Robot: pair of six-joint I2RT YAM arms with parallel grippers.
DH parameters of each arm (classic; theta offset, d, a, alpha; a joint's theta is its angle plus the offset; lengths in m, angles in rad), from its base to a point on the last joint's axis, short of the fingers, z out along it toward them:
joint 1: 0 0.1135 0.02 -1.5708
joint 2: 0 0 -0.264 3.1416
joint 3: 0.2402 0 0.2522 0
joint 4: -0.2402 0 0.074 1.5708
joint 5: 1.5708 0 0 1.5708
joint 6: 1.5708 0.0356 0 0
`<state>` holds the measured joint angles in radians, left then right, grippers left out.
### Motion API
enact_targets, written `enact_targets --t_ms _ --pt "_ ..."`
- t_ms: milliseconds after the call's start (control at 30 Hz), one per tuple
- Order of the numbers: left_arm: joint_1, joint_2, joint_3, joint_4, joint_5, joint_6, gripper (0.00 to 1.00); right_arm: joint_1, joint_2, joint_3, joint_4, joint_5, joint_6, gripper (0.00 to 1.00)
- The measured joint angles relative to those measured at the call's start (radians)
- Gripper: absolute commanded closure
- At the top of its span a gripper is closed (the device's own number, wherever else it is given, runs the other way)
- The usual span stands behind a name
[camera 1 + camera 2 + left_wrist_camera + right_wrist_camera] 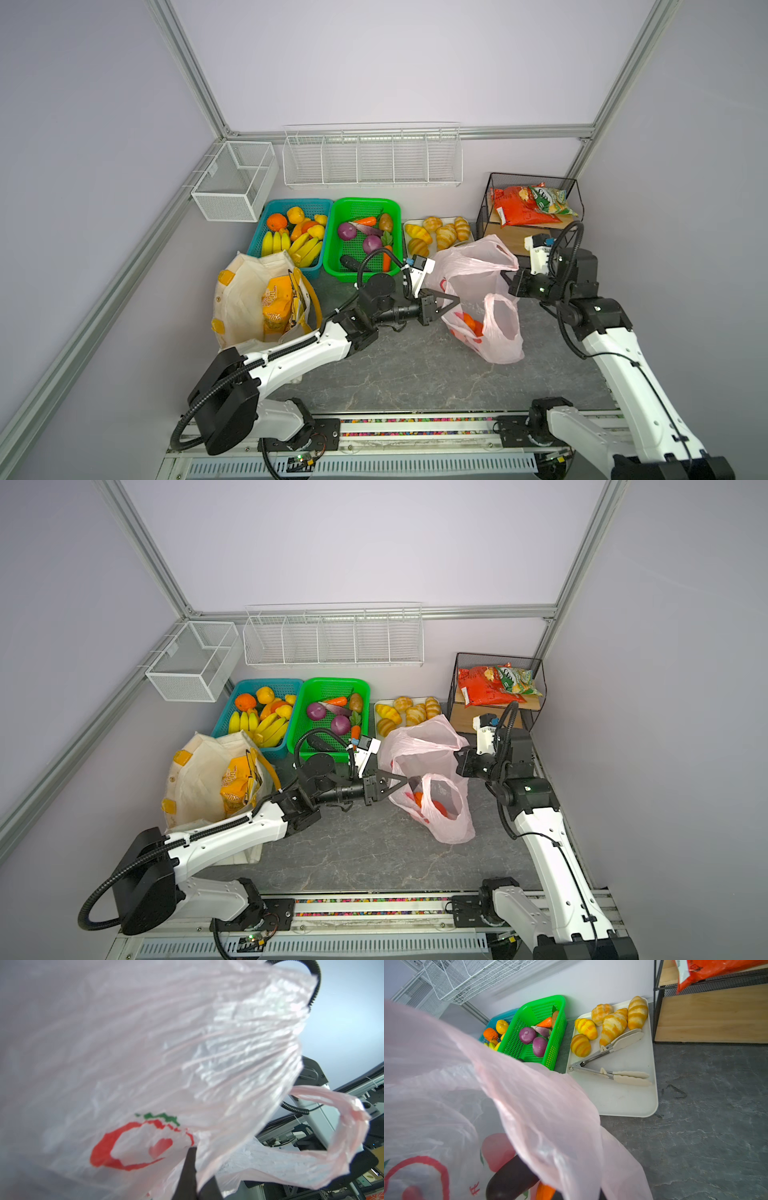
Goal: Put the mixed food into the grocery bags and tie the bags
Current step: 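Open the left gripper and withdraw it from the pink bag, then reach the left gripper into the green basket toward the red onion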
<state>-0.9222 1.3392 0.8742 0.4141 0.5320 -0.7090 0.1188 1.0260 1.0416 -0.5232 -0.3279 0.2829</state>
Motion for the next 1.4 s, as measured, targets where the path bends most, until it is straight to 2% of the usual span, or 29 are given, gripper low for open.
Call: enact_targets --t_ms 100,167,267,367,400,500,567,633,767,933,1033,1233,1400 --pt "0.010 -0.004 -0.002 -0.077 -0.025 0.045 0.62 0.012 0.049 0.000 0.008 -0.002 0.000 0.93" --pt "0.040 -0.004 -0.003 -0.146 -0.022 0.066 0.51 0.012 0.073 -0.001 0.009 0.003 0.000 0.93" --pt "0.114 -0.017 -0.004 -0.248 -0.015 0.117 0.41 0.012 0.087 -0.012 0.013 0.017 0.000 0.93" --pt "0.196 -0.071 -0.003 -0.377 -0.024 0.183 0.37 0.012 0.087 -0.017 0.018 0.021 -0.001 0.93" --pt "0.216 -0.091 -0.003 -0.410 -0.043 0.201 0.33 0.012 0.087 -0.019 0.022 0.022 -0.001 0.93" --pt "0.304 -0.168 0.010 -0.513 -0.180 0.250 0.27 0.012 0.088 -0.026 0.034 0.023 -0.003 0.93" --pt "0.359 -0.168 0.044 -0.552 -0.283 0.283 0.25 0.012 0.089 -0.032 0.043 0.023 -0.003 0.93" --pt "0.418 -0.103 0.116 -0.583 -0.379 0.313 0.23 0.012 0.092 -0.038 0.053 0.021 -0.003 0.93" --pt "0.497 0.168 0.298 -0.585 -0.503 0.363 0.18 0.012 0.103 -0.043 0.061 0.019 -0.003 0.93" --pt "0.533 0.535 0.559 -0.676 -0.569 0.398 0.15 0.012 0.103 -0.046 0.069 0.020 -0.003 0.93" --pt "0.536 0.694 0.719 -0.735 -0.577 0.400 0.14 0.010 0.103 -0.047 0.072 0.019 -0.003 0.93" --pt "0.540 0.883 0.924 -0.812 -0.581 0.395 0.10 0.007 0.103 -0.048 0.073 0.013 -0.003 0.93" --pt "0.553 0.947 0.961 -0.815 -0.579 0.388 0.08 0.007 0.103 -0.057 0.076 0.009 -0.003 0.93"
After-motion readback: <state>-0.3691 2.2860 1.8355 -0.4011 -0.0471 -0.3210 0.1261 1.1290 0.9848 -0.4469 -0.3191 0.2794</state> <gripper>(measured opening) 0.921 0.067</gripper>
